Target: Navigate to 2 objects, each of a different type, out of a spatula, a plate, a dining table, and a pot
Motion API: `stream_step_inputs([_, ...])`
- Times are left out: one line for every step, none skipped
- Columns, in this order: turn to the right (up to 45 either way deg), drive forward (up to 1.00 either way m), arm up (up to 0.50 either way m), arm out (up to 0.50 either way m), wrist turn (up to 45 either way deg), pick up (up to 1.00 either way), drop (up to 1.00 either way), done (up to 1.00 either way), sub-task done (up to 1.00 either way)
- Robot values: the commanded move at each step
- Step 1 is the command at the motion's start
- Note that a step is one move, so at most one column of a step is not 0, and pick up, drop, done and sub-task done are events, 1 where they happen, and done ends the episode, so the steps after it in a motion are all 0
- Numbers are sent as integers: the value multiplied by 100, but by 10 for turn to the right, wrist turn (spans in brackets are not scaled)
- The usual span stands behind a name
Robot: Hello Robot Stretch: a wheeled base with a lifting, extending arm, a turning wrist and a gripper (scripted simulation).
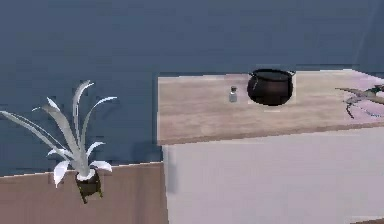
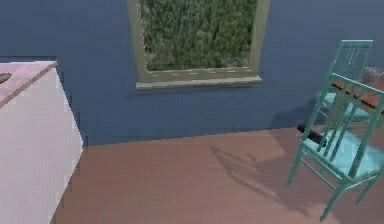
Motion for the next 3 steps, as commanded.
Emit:
stream_step_inputs([0,20,0,0,0,0,0,0,0])
stream_step_inputs([240,0,0,0,0,0,0,0,0])
stream_step_inputs([0,0,0,0,0,0,0,100,0])
